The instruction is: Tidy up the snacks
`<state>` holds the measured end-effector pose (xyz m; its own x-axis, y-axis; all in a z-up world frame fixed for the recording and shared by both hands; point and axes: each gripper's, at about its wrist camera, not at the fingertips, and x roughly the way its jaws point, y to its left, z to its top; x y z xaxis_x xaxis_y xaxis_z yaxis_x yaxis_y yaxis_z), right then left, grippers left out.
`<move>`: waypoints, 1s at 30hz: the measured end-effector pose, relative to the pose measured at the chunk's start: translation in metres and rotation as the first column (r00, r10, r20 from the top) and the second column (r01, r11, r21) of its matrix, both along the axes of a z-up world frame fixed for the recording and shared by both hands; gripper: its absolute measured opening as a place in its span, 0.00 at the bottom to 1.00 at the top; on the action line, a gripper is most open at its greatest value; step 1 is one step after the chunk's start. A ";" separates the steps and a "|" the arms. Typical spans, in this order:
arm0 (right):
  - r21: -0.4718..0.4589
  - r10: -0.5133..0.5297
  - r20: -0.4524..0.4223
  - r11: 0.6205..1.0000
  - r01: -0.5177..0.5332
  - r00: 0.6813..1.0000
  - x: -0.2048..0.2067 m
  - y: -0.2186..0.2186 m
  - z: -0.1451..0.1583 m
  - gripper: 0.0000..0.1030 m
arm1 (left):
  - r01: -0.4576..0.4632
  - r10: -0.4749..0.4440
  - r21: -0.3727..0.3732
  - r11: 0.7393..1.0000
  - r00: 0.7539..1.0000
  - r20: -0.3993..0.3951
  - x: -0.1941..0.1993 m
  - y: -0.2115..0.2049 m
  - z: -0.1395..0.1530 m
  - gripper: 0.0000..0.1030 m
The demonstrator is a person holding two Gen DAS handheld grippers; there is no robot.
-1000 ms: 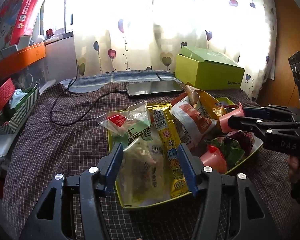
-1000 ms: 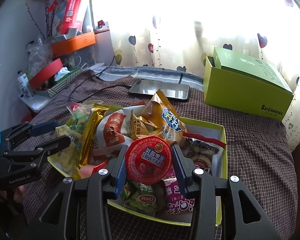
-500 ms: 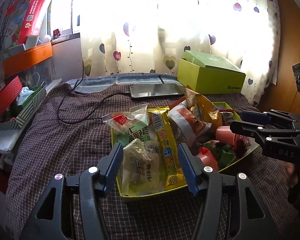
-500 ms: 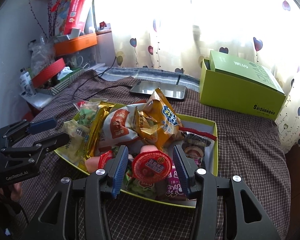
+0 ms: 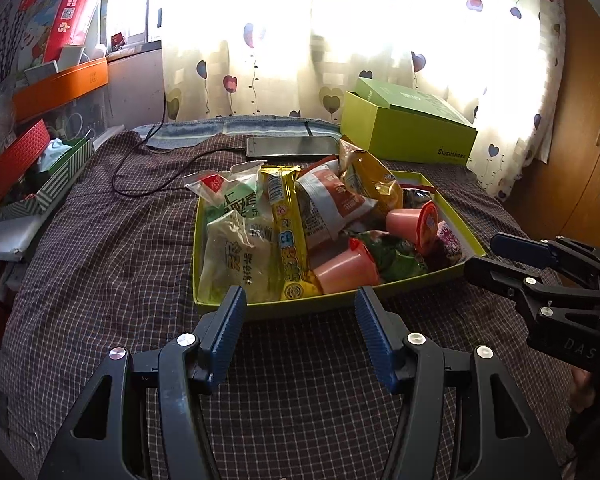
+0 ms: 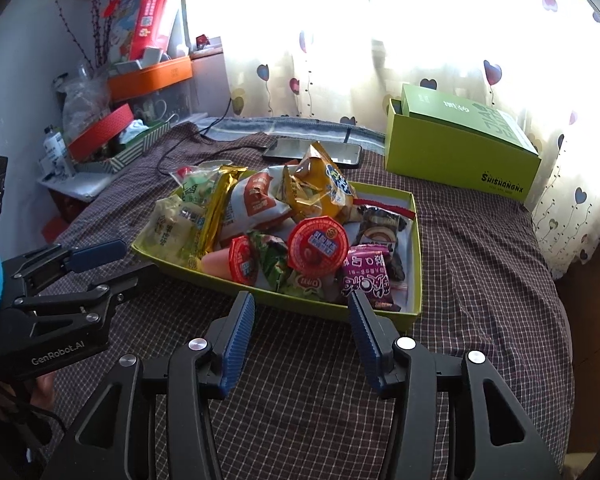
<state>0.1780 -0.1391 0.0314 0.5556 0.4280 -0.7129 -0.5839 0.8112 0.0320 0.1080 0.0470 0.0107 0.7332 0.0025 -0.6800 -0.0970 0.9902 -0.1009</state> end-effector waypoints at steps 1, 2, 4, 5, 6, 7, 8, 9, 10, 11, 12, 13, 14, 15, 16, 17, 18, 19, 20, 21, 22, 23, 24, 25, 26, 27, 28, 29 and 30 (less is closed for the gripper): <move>0.001 0.001 -0.003 1.000 -0.001 1.000 -0.004 0.000 0.000 0.47 | -0.005 0.005 0.000 1.000 1.000 -0.002 -0.003 -0.002 0.000 0.56; 0.001 0.001 -0.005 1.000 -0.001 1.000 -0.007 0.000 -0.001 0.47 | -0.008 0.008 -0.005 1.000 1.000 -0.005 -0.006 -0.003 0.000 0.56; 0.001 0.003 -0.009 1.000 -0.003 1.000 -0.014 0.001 -0.002 0.47 | -0.015 0.015 -0.009 1.000 1.000 -0.014 -0.011 -0.005 -0.001 0.56; 0.001 0.006 -0.010 1.000 -0.006 1.000 -0.017 0.001 -0.002 0.47 | -0.019 0.019 -0.006 1.000 1.000 -0.018 -0.014 -0.006 -0.001 0.56; 0.001 0.008 -0.011 1.000 -0.008 1.000 -0.019 0.001 -0.003 0.47 | -0.024 0.024 -0.002 1.000 0.999 -0.021 -0.016 -0.007 -0.002 0.56; -0.001 0.009 -0.013 1.000 -0.009 1.000 -0.022 0.001 -0.004 0.47 | -0.026 0.026 0.000 1.000 0.999 -0.025 -0.019 -0.008 -0.002 0.56; -0.002 0.011 -0.014 1.000 -0.011 1.000 -0.024 0.001 -0.005 0.47 | -0.029 0.029 0.001 1.000 0.999 -0.029 -0.020 -0.009 -0.003 0.56; -0.003 0.013 -0.015 1.000 -0.013 1.000 -0.027 0.001 -0.006 0.47 | -0.032 0.032 0.000 0.999 0.999 -0.032 -0.022 -0.010 -0.003 0.56; -0.004 0.014 -0.016 1.000 -0.015 1.000 -0.029 0.001 -0.006 0.47 | -0.033 0.033 0.000 0.999 0.999 -0.036 -0.024 -0.011 -0.004 0.56; -0.006 0.015 -0.016 1.000 -0.016 1.000 -0.031 0.001 -0.007 0.47 | -0.034 0.034 0.000 0.999 0.999 -0.041 -0.026 -0.012 -0.005 0.56; -0.007 0.016 -0.016 1.000 -0.017 1.000 -0.033 0.001 -0.007 0.47 | -0.035 0.035 0.003 0.999 0.998 -0.044 -0.028 -0.013 -0.006 0.56; -0.007 0.017 -0.017 1.000 -0.017 1.000 -0.035 0.001 -0.007 0.47 | -0.035 0.035 0.005 0.999 0.998 -0.046 -0.030 -0.015 -0.006 0.56; -0.007 0.018 -0.016 1.000 -0.018 1.000 -0.037 0.001 -0.007 0.47 | -0.033 0.033 0.005 0.999 0.998 -0.047 -0.031 -0.016 -0.006 0.56; -0.007 0.018 -0.016 1.000 -0.018 1.000 -0.038 0.001 -0.007 0.47 | -0.033 0.033 0.004 0.999 0.998 -0.048 -0.033 -0.017 -0.006 0.56; -0.006 0.018 -0.016 1.000 -0.019 1.000 -0.040 0.001 -0.007 0.47 | -0.032 0.033 0.004 0.999 0.998 -0.049 -0.035 -0.018 -0.006 0.56; -0.006 0.018 -0.017 1.000 -0.018 1.000 -0.041 0.001 -0.007 0.48 | -0.031 0.032 0.007 0.999 0.998 -0.050 -0.036 -0.019 -0.006 0.56; -0.007 0.018 -0.018 1.000 -0.018 1.000 -0.042 0.001 -0.007 0.48 | -0.033 0.034 0.015 0.999 0.998 -0.050 -0.038 -0.021 -0.006 0.56; -0.007 0.018 -0.019 1.000 -0.018 1.000 -0.043 0.001 -0.008 0.48 | -0.034 0.036 0.027 0.999 0.998 -0.049 -0.039 -0.023 -0.006 0.56; -0.007 0.018 -0.021 1.000 -0.018 1.000 -0.044 0.001 -0.008 0.48 | -0.034 0.036 0.039 0.999 0.998 -0.049 -0.041 -0.025 -0.006 0.56; -0.007 0.016 -0.023 1.000 -0.017 1.000 -0.045 0.000 -0.009 0.48 | -0.030 0.033 0.044 0.999 0.998 -0.050 -0.042 -0.027 -0.006 0.56; -0.007 0.014 -0.025 1.000 -0.014 1.000 -0.045 0.000 -0.009 0.48 | -0.027 0.029 0.042 0.999 0.998 -0.051 -0.042 -0.028 -0.006 0.56; -0.007 0.012 -0.027 1.000 -0.012 1.000 -0.045 -0.001 -0.010 0.48 | -0.024 0.026 0.037 0.999 0.998 -0.051 -0.043 -0.028 -0.006 0.56; -0.007 0.010 -0.029 1.000 -0.011 1.000 -0.045 -0.001 -0.011 0.48 | -0.020 0.022 0.031 0.999 0.998 -0.051 -0.043 -0.029 -0.006 0.56; -0.006 0.009 -0.030 1.000 -0.009 1.000 -0.045 -0.002 -0.011 0.48 | -0.020 0.021 0.027 0.999 0.998 -0.051 -0.043 -0.029 -0.006 0.56; -0.006 0.009 -0.031 1.000 -0.009 0.999 -0.045 -0.002 -0.012 0.48 | -0.022 0.023 0.027 0.999 0.998 -0.054 -0.043 -0.029 -0.007 0.56; -0.007 0.008 -0.033 1.000 -0.008 0.999 -0.045 -0.002 -0.012 0.48 | -0.022 0.024 0.029 0.999 0.998 -0.057 -0.043 -0.028 -0.007 0.56; -0.008 0.007 -0.035 1.000 -0.007 0.999 -0.045 -0.002 -0.013 0.48 | -0.022 0.024 0.028 0.999 0.998 -0.058 -0.043 -0.028 -0.007 0.56; -0.009 0.007 -0.036 1.000 -0.007 0.999 -0.045 -0.002 -0.014 0.48 | -0.021 0.022 0.024 1.000 0.998 -0.059 -0.043 -0.028 -0.008 0.56; -0.010 0.007 -0.039 1.000 -0.008 0.999 -0.045 -0.001 -0.015 0.48 | -0.022 0.023 0.019 1.000 0.998 -0.061 -0.042 -0.028 -0.008 0.56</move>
